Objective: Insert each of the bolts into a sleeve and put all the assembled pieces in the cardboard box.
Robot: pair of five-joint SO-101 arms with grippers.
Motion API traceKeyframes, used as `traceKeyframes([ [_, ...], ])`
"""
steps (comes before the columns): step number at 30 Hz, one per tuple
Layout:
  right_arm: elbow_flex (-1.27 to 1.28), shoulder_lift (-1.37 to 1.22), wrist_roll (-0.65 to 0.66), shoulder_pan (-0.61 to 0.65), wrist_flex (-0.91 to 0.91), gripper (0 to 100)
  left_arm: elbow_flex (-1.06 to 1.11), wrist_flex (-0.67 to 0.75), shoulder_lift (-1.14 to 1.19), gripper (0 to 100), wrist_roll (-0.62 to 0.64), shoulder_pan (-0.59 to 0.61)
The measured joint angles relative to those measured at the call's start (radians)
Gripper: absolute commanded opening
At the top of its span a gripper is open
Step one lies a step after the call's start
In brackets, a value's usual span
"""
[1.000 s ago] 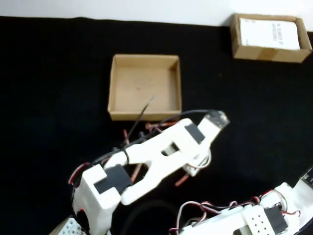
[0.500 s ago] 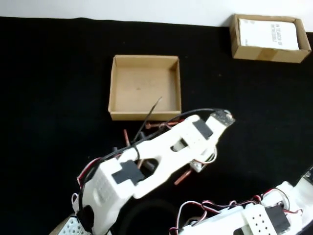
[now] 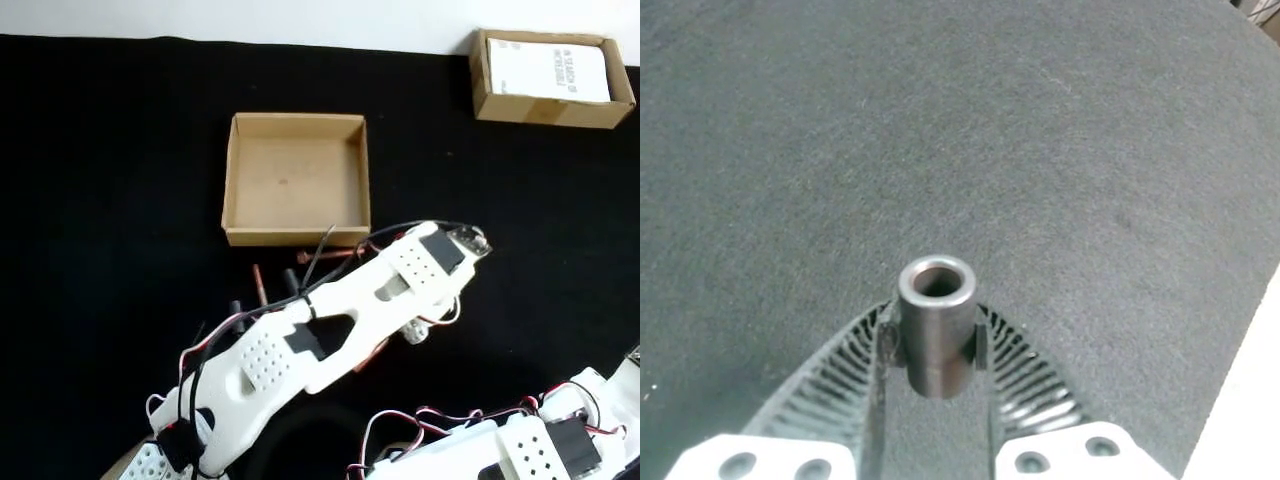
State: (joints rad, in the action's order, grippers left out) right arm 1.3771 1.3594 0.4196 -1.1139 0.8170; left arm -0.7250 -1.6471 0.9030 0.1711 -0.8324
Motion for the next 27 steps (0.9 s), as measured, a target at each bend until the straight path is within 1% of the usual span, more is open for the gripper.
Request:
traceKeyframes([
  [3,0.0,0.0,0.0,0.018,0.034,0.6,-0.087,-0.041,0.017,1,-0.003,0.012],
  [6,0.0,0.0,0.006,0.077,0.091,0.6,-0.221,-0.089,0.02,1,-0.005,0.044],
  [10,0.0,0.0,0.005,0.189,0.144,0.6,-0.388,-0.104,0.02,1,-0.005,0.097],
  [13,0.0,0.0,-0.043,0.302,0.16,0.6,-0.456,-0.107,-0.018,1,-0.005,0.138],
  [15,0.0,0.0,-0.081,0.393,0.161,0.6,-0.476,-0.107,-0.084,1,-0.005,0.163],
  [18,0.0,0.0,-0.186,0.545,0.161,0.6,-0.48,-0.112,-0.235,1,-0.005,0.192],
  [21,-0.044,0.003,-0.331,0.717,0.161,0.6,-0.482,-0.117,-0.423,1,-0.005,0.232],
  [24,-0.112,0.003,-0.471,0.878,0.161,0.6,-0.477,-0.117,-0.634,1,-0.005,0.318],
  [27,-0.178,0.003,-0.56,1.034,0.161,0.6,-0.376,-0.118,-0.864,1,-0.005,0.428],
])
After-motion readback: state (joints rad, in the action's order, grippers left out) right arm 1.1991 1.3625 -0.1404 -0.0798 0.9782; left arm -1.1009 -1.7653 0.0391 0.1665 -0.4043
